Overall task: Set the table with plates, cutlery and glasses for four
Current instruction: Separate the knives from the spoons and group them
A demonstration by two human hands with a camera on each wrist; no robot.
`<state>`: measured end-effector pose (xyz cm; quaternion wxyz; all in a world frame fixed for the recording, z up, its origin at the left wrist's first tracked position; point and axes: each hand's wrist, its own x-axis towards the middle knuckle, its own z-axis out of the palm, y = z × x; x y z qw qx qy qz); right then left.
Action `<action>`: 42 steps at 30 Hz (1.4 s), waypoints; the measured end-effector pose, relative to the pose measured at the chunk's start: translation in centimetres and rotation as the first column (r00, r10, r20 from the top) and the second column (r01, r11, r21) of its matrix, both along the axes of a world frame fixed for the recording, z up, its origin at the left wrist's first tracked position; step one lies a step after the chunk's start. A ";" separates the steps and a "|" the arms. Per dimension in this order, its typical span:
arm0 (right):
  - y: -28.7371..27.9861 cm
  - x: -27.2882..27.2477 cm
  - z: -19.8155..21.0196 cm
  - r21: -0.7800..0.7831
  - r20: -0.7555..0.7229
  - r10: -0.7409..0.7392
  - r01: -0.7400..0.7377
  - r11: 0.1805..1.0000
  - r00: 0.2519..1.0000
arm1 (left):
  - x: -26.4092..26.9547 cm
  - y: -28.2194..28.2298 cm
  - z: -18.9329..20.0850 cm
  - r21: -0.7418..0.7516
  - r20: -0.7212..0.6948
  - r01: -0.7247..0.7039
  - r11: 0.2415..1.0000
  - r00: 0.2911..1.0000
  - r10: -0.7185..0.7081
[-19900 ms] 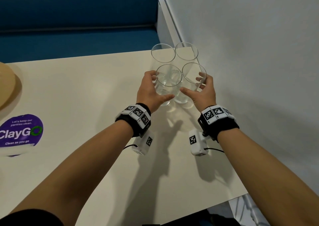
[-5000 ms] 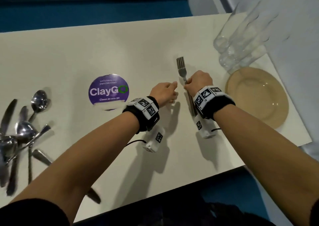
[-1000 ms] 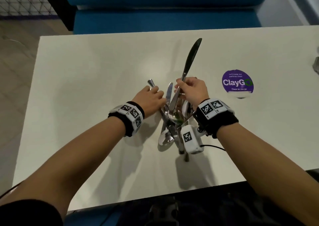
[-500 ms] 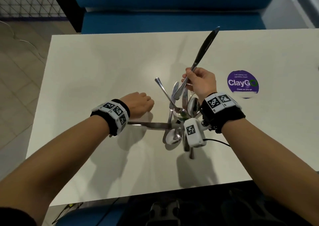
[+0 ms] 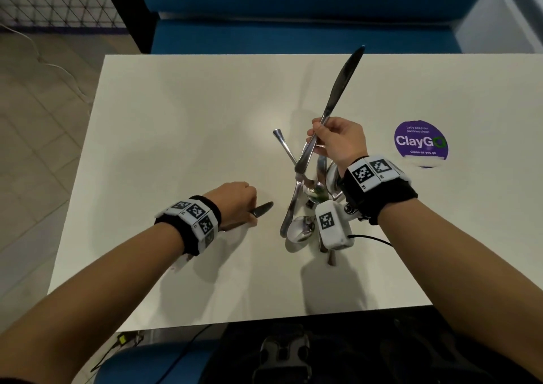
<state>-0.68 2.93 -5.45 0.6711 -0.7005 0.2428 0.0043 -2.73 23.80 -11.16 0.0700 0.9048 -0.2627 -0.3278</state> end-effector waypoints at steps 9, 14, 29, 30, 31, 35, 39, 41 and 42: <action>1.2 -0.6 -0.6 0.001 -0.035 0.054 -0.054 0.999 0.998 | -1.7 4.2 1.3 0.117 -0.033 -0.070 0.991 0.997 0.074; 3.2 -1.1 -0.6 -0.013 -0.043 0.115 -0.116 0.993 0.992 | -2.3 6.0 1.8 0.205 0.000 -0.124 0.971 0.992 0.127; 5.3 -1.6 -0.2 0.035 -0.010 0.112 -0.112 0.993 0.994 | -3.0 6.2 0.7 0.156 0.045 -0.044 0.987 0.998 0.037; 5.2 -1.5 0.0 0.042 -0.003 0.104 -0.103 0.994 0.995 | -2.8 6.1 0.9 0.113 0.032 -0.100 0.989 0.995 0.097; 5.0 -1.5 0.1 0.052 0.000 0.100 -0.099 0.994 0.995 | -2.5 5.7 1.1 0.043 0.020 -0.187 0.981 0.982 0.186; 5.2 -2.0 0.2 0.109 -0.051 0.144 -0.138 0.984 0.988 | -0.8 2.7 2.2 -0.348 -0.107 -0.614 0.709 0.777 0.620; 6.5 -3.1 -0.5 0.135 -0.093 0.216 -0.202 0.970 0.972 | -0.2 -2.2 3.2 -0.459 -0.582 -0.851 0.254 0.504 0.638; 6.3 -3.2 -0.9 0.132 -0.120 0.214 -0.199 0.971 0.969 | -0.5 -3.6 4.0 -0.450 -0.689 -0.875 0.180 0.468 0.553; 6.0 -3.2 -1.0 0.141 -0.139 0.212 -0.192 0.971 0.967 | -0.6 -3.9 4.0 -0.471 -0.672 -0.858 0.206 0.500 0.546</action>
